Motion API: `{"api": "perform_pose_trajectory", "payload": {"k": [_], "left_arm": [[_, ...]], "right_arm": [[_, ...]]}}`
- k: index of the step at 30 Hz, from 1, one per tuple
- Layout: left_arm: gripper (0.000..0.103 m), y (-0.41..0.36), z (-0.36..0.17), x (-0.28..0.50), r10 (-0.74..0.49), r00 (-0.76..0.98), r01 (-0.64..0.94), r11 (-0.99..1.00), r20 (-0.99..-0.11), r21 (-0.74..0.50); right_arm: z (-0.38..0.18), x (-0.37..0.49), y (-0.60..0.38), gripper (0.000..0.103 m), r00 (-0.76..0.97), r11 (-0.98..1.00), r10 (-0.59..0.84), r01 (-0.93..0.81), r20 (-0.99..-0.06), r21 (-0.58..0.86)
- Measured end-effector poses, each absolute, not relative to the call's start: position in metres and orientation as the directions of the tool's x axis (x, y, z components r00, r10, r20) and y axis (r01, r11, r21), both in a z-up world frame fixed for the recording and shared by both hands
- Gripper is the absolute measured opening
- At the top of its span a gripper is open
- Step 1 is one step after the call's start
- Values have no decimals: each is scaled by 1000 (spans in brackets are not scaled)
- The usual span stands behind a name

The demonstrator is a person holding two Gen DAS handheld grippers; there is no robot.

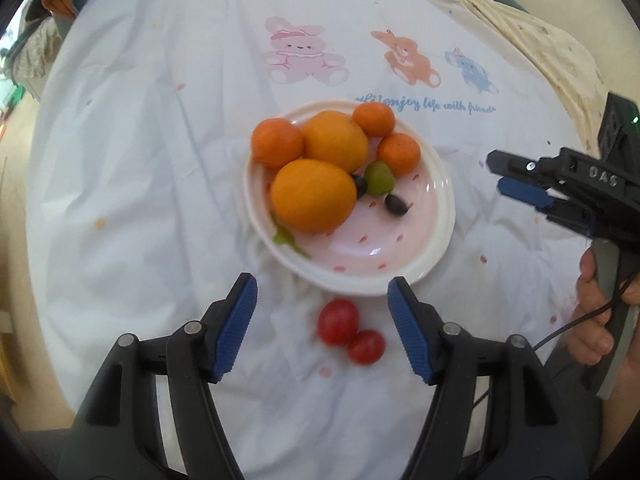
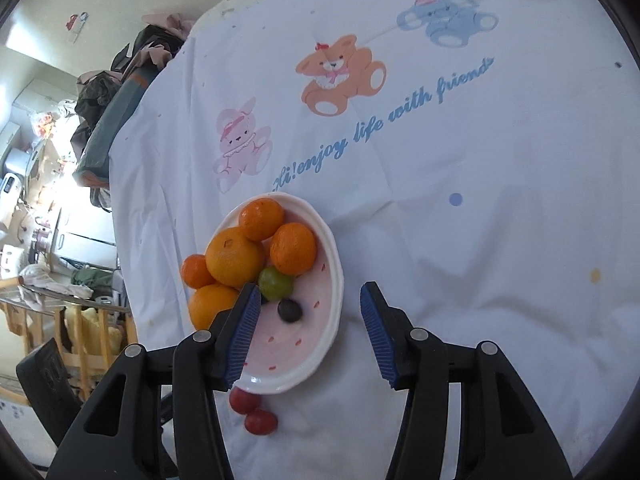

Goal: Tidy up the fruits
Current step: 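Withdraw both open tools toward the red cherry tomatoes, then grasp a red tomato with the right tool while the left tool grasps the other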

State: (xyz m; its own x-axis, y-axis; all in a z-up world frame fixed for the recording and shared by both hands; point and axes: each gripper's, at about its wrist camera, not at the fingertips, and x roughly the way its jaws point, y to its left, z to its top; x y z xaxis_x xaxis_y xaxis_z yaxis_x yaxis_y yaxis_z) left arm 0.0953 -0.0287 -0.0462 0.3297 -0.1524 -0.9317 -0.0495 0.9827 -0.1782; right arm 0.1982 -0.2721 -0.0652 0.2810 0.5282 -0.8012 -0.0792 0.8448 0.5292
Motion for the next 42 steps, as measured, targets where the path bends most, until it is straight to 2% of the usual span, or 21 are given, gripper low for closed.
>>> {"api": "perform_pose_trajectory", "payload": {"k": [7,14,22,28,30,33,42], "left_arm": [[64,-18,-30,73,-80,361,-56,993,-929,-107],[64,-13,-12,55,-30,406,-41,998,-914,-51],[64,4,-19,50,-28,408,-101,992,-913,-75],[64,26,-21,55,-24,408,-206,971,-913,-118],[67,29,-22,58,-26,402,-221,967,-915,-124],[77,30,-21,58,-28,408,-229,964,-913,-132],[77,28,-20,57,-39,407,-215,967,-912,-137]], "right_arm": [[-50,168,-258,55,307,869,495,-170,-813,465],[-51,139,-243,55,283,862,505,-212,-815,460],[-64,111,-212,55,210,852,505,-274,-837,445],[-84,100,-182,55,145,852,464,-344,-874,395],[-92,99,-170,55,119,849,442,-376,-889,372],[-108,97,-153,55,74,841,398,-427,-914,332],[-125,94,-130,52,43,829,337,-486,-941,275]]}}
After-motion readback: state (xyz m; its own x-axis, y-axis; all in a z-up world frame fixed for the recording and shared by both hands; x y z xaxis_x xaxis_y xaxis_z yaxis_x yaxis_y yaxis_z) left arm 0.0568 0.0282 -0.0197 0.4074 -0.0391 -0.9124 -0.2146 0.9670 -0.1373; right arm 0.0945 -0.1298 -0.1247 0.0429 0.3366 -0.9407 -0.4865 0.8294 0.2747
